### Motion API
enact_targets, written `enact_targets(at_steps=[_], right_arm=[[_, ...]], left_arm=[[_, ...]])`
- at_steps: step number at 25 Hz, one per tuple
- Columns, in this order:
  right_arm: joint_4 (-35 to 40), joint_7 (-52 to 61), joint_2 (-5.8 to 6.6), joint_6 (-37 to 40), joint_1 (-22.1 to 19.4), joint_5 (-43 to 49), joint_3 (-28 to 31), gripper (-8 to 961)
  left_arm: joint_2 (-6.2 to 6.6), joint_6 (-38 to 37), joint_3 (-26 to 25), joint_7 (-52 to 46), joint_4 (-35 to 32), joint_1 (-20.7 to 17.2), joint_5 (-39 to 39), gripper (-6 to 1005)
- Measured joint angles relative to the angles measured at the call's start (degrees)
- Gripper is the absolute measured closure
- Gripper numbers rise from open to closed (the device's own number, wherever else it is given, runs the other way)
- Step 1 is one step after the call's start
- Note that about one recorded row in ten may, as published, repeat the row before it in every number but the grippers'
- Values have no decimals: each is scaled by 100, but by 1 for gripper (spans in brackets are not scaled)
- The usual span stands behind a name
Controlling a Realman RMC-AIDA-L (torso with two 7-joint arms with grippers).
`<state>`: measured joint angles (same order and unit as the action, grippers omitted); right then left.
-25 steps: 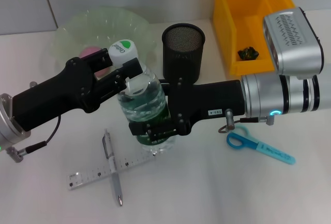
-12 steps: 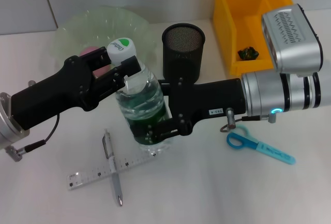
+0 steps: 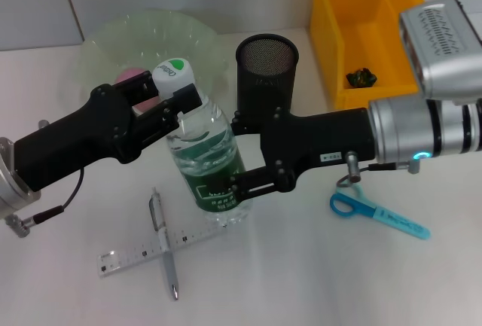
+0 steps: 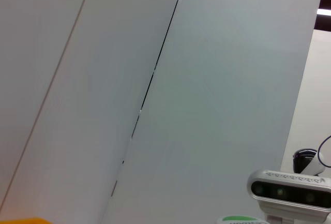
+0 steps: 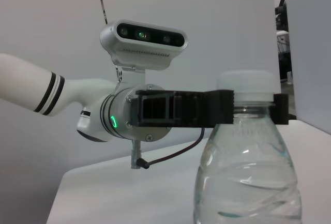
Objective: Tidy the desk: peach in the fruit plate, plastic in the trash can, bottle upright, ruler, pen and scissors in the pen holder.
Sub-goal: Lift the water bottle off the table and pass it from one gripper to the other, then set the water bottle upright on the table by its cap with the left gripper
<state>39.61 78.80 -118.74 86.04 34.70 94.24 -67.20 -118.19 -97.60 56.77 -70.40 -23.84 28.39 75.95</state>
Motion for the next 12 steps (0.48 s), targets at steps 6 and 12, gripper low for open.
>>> enact_targets(at_steps=[6, 12], right_arm=[[186, 174, 80, 119, -155, 0, 23, 137], [374, 351, 138, 203, -316, 0, 43, 136]], left_arm=[[4, 9, 0, -5, -6, -4, -1, 553], [7, 113, 0, 0, -13, 9, -4, 554]])
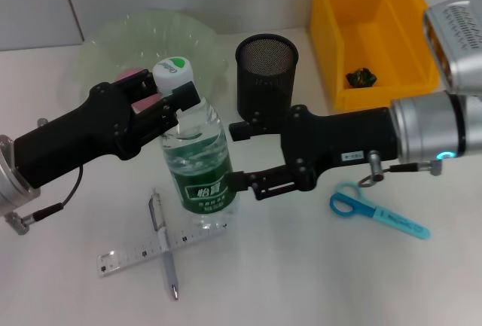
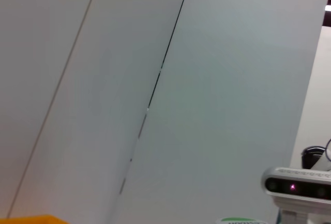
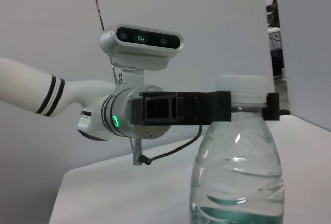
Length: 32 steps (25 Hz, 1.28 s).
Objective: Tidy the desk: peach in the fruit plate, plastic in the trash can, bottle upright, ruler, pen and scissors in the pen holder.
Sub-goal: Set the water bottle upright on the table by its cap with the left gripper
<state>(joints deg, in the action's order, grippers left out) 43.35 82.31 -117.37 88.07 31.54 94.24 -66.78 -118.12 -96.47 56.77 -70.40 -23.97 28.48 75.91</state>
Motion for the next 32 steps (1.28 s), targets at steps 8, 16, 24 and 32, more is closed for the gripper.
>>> enact_targets(at_steps=[8, 16, 24, 32], right_arm=[[215, 95, 42, 231, -384, 9, 863, 136], [148, 93, 66, 200, -593, 266, 1928, 136], [107, 159, 69, -3, -714, 290, 2107, 136], [-33, 220, 78, -43, -682, 336, 2053, 137]], left_arm=[[-7, 311, -311, 293, 0, -35, -16, 555], [-49, 598, -1020, 1134, 298, -100, -28, 556], [-70, 801, -1321, 2636, 982, -29, -193, 556], [-93, 1218, -1328, 3506, 1590, 125, -580, 555]])
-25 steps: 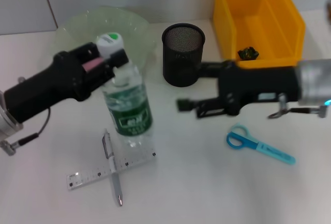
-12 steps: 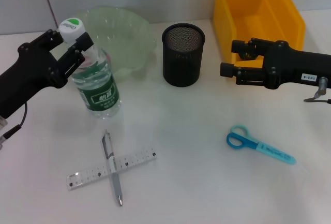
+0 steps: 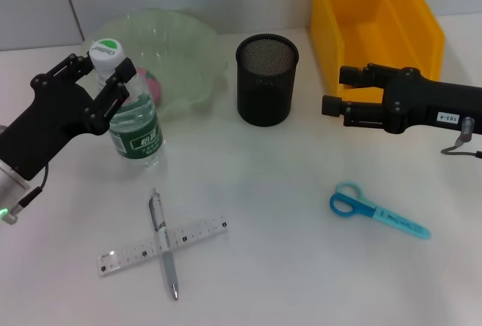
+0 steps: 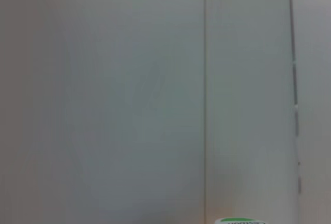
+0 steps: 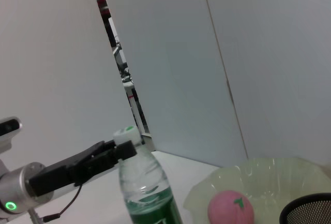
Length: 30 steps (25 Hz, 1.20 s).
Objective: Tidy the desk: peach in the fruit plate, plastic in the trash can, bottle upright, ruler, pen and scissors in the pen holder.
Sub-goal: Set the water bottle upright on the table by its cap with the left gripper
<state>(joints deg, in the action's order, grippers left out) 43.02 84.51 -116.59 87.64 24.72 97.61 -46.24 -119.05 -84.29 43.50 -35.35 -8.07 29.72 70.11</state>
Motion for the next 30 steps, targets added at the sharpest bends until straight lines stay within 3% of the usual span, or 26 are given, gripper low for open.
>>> enact_targets(at_steps=[19, 30], right_arm=[[49, 3, -42, 77, 131, 895, -60, 151], [43, -10, -38, 39, 156, 948, -60, 159]], left_arm=[[-4, 563, -10, 154, 277, 160, -251, 558], [-3, 605, -93, 159, 337, 183, -262, 555]])
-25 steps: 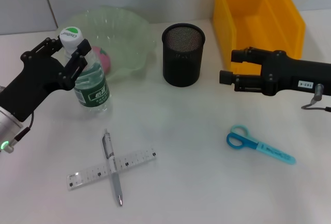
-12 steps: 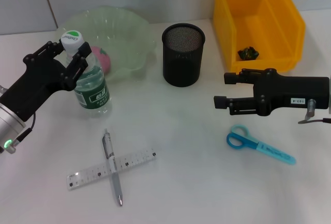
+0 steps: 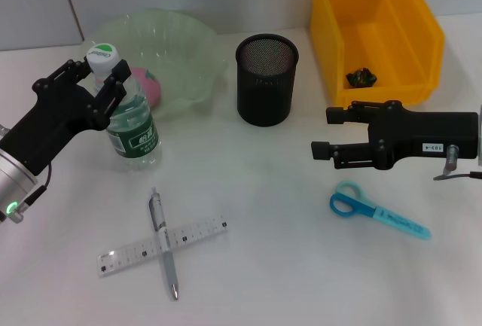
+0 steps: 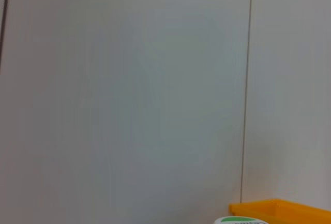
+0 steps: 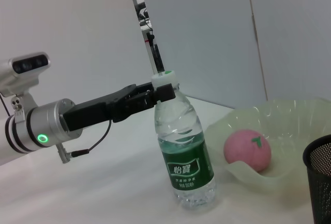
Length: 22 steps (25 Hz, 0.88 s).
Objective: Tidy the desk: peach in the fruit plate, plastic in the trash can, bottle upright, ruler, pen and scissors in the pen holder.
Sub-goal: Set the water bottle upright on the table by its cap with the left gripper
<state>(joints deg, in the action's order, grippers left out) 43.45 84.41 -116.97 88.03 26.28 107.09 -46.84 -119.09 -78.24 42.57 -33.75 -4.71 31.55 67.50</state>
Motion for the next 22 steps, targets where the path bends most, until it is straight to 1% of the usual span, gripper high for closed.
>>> enact_targets(at_steps=[22], right_arm=[[-9, -6, -34, -11, 15, 5, 10, 177]], left_arm=[[0, 3, 23, 50, 24, -46, 30, 550]])
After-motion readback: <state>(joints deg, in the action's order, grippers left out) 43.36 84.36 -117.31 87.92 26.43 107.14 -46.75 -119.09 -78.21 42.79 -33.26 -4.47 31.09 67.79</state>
